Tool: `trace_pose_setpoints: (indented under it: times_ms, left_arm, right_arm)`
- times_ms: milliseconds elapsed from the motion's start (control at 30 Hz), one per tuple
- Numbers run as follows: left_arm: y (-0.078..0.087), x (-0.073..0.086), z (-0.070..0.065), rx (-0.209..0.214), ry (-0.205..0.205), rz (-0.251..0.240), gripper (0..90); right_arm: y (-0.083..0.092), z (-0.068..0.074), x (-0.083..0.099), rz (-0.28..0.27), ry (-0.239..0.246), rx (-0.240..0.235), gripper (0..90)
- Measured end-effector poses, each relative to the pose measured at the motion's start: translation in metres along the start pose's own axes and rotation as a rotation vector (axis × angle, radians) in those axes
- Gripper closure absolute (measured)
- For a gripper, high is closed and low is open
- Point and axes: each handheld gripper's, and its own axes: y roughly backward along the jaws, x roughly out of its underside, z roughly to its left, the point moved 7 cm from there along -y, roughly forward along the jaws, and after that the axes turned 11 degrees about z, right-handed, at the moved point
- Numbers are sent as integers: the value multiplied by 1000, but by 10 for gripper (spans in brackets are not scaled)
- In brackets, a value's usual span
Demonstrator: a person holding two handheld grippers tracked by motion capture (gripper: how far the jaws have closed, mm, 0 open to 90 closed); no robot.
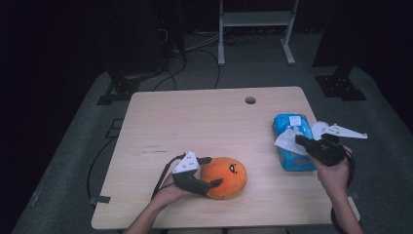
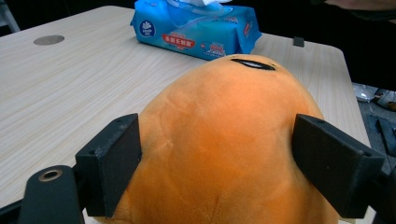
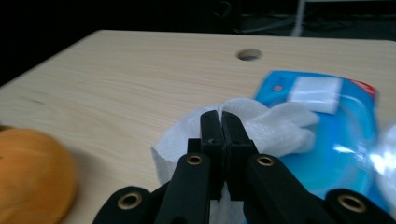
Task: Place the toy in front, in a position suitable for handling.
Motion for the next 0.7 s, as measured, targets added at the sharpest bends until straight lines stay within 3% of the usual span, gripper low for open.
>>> trace_pose_setpoints:
  times_ms: [33, 100, 133, 167, 300, 333, 367, 400, 433, 467, 500, 533, 567, 600, 633, 700]
  left_arm:
    - [0, 0, 0, 0, -1, 0, 160]
    - [0, 0, 0, 1, 1, 1, 156]
    - [0, 0, 0, 1, 2, 2, 156]
    - [0, 0, 0, 2, 0, 3, 156]
    - [1, 0, 0, 4, -10, 16, 152]
    - [2, -1, 0, 2, -23, 28, 152]
    - [7, -1, -1, -3, -51, 55, 136]
    - [7, -1, -1, -3, -51, 55, 136]
    - [12, -1, -3, -5, -80, 81, 137]
    - [12, -1, -3, -5, -80, 81, 138]
    - [15, -1, -2, -6, -90, 89, 148]
    - [17, 0, -2, -1, -90, 95, 148]
    - [21, 2, 0, 13, -90, 109, 170]
    - [21, 2, 0, 13, -90, 109, 229]
    - [21, 3, 0, 30, -87, 102, 229]
    - [19, 4, 0, 44, -86, 104, 270]
  right_arm:
    - [0, 0, 0, 0, 0, 0, 888]
    - [4, 14, -2, -8, 37, -24, 889]
    - [7, 23, -4, -13, 45, -57, 888]
    - [11, 40, -7, -27, 81, -98, 888]
    - [18, 80, -9, -30, 145, -198, 888]
    - [18, 80, -9, -30, 145, -198, 888]
    - [20, 103, -5, -22, 191, -259, 888]
    - [20, 103, -5, -22, 191, -259, 888]
    - [20, 120, 0, -10, 217, -308, 887]
    - [20, 120, 0, -10, 217, -308, 887]
    - [19, 136, 5, 9, 247, -354, 887]
    - [19, 136, 5, 9, 247, -354, 887]
    - [17, 151, 10, 32, 271, -409, 887]
    - [16, 157, 13, 43, 284, -432, 887]
    - [16, 157, 13, 43, 284, -432, 887]
    - [11, 168, 19, 85, 311, -479, 887]
